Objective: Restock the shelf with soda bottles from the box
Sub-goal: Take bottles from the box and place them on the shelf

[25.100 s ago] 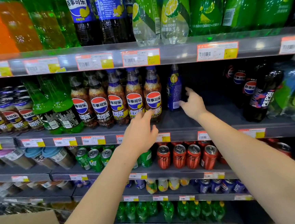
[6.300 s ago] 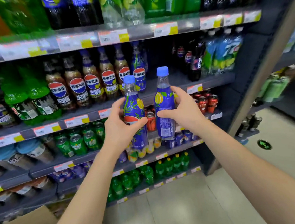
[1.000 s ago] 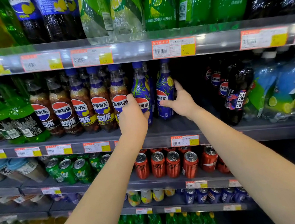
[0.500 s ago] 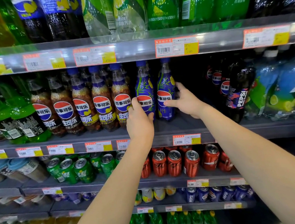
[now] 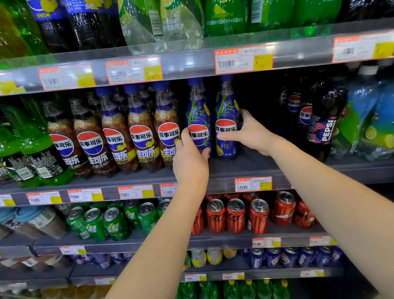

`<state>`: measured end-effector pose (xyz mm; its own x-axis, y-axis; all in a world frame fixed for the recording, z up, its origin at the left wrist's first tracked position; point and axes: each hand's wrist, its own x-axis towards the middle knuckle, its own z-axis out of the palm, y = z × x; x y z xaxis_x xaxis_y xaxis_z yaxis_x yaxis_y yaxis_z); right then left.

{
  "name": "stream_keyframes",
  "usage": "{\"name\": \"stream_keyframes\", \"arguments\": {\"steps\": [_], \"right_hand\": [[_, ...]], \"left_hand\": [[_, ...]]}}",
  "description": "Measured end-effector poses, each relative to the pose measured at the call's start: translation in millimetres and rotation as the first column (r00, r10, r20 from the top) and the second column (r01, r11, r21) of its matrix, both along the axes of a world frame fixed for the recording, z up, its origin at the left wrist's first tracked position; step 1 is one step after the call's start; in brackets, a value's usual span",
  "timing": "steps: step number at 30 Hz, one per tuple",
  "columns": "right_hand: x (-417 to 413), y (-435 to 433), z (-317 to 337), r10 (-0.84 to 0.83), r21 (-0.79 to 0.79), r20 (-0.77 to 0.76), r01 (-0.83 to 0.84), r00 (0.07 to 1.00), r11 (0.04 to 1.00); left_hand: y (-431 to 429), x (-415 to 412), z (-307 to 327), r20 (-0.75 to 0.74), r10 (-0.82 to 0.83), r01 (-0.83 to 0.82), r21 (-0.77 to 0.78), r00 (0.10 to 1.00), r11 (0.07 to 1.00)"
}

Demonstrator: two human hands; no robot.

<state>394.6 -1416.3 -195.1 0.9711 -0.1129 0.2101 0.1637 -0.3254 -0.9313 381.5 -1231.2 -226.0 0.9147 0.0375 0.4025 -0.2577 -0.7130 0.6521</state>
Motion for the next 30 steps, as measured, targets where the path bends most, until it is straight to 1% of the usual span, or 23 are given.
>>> {"name": "stream_keyframes", "arguments": {"steps": [2, 3, 7, 11, 22, 24, 27, 28, 30], "right_hand": [[-1, 6, -6, -0.106, -0.025, 0.062, 0.108, 0.992, 0.994], [-1, 7, -8, -0.125, -0.030, 0.085, 0.128, 0.988, 0.991], [-4, 0, -6, -0.048, 0.012, 0.065, 0.047, 0.997, 0.999], [-8, -4, -2, 0.010, -0.008, 0.033, -0.010, 0.999, 1.000], [-11, 2, -3, -0.038, 0.022, 0.016, 0.038, 0.999, 0.999], [-13, 3, -3, -0.060, 0.024, -0.006, 0.060, 0.998, 0.998], [-21, 4, -3, -0.110, 0.009, -0.043, 0.111, 0.993, 0.994], [-24, 4, -3, -0.137, -0.027, -0.055, 0.135, 0.989, 0.990], [-32, 3, -4, -0.208, -0.153, -0.082, 0.194, 0.975, 0.969]], "left_hand": [[-1, 0, -1, 0.001, -0.001, 0.001, 0.005, 1.000, 1.000], [-1, 0, -1, 0.003, -0.001, 0.001, 0.007, 1.000, 1.000], [-1, 2, -2, 0.008, 0.005, -0.005, 0.004, 1.000, 1.000], [0, 2, -2, 0.006, 0.001, -0.001, -0.014, 1.000, 1.000], [5, 3, -1, -0.001, -0.033, 0.033, -0.040, 0.999, 0.999], [6, 1, -1, -0.011, -0.029, 0.029, -0.022, 1.000, 0.999], [8, -7, 0, 0.016, -0.021, 0.020, 0.033, 1.000, 0.999], [8, -12, 0, 0.029, -0.013, 0.011, 0.070, 0.999, 0.997], [8, -22, 3, 0.038, 0.007, -0.013, 0.157, 0.999, 0.987]]}}
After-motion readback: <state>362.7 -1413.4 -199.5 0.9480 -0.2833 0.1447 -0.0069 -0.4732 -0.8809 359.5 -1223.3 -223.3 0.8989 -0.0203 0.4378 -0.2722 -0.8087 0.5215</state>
